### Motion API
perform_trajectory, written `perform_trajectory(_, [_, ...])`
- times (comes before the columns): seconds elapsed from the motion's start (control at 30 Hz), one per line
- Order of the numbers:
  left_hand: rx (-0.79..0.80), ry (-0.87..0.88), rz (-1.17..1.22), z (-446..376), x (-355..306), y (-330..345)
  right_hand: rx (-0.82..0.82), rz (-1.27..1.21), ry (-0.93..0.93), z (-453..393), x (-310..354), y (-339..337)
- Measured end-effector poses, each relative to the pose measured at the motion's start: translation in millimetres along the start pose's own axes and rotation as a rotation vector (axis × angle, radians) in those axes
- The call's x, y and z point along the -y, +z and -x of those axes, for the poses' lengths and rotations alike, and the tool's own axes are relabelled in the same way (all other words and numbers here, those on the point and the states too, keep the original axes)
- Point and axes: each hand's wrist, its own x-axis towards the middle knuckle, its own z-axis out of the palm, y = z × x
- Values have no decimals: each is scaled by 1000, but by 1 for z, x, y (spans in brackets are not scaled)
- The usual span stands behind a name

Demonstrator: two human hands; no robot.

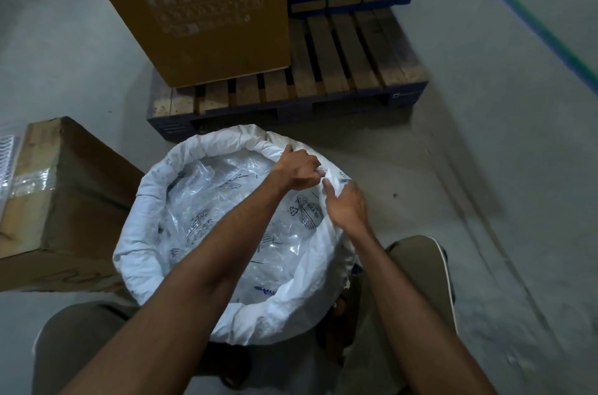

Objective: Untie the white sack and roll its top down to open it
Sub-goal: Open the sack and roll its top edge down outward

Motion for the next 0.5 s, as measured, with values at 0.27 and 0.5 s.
perform_trajectory(0.27, [-327, -31, 224, 28, -9, 12, 4, -270, 162, 0, -5, 5])
perform_trajectory(0.5, [-76, -64, 936, 142, -64, 30, 254, -663, 342, -18, -26, 5])
